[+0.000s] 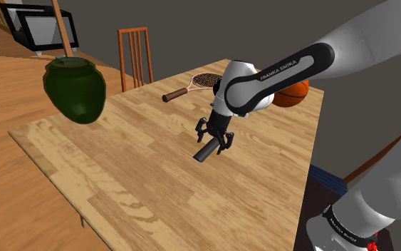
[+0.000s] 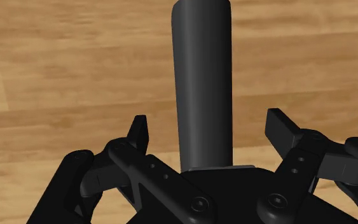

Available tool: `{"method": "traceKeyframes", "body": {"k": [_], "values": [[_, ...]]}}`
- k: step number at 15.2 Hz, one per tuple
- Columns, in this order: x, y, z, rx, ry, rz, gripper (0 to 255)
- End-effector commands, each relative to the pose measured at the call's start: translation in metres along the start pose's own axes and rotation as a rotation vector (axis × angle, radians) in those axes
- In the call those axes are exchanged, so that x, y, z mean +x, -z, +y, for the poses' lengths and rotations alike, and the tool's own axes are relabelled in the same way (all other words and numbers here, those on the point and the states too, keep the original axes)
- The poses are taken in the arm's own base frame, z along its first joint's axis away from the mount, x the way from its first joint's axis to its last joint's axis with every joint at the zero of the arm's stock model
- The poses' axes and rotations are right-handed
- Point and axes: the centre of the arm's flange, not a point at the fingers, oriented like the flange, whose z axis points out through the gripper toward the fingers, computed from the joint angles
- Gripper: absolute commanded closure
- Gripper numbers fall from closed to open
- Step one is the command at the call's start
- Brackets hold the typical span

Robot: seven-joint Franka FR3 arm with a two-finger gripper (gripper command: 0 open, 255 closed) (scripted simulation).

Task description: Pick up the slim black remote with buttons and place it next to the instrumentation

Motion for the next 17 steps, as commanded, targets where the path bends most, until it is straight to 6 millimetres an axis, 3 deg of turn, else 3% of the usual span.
{"method": "traceKeyframes", "body": {"k": [1, 4, 5, 14, 17], "values": [[0.0, -0.001, 0.0, 0.0, 0.0, 0.0, 0], [0.0, -0.001, 0.0, 0.0, 0.0, 0.0, 0], [0.0, -0.001, 0.0, 0.0, 0.0, 0.0, 255], [0.0, -0.001, 0.0, 0.0, 0.0, 0.0, 255], [-0.004, 0.015, -0.001, 0.0, 0.0, 0.0, 255]]}}
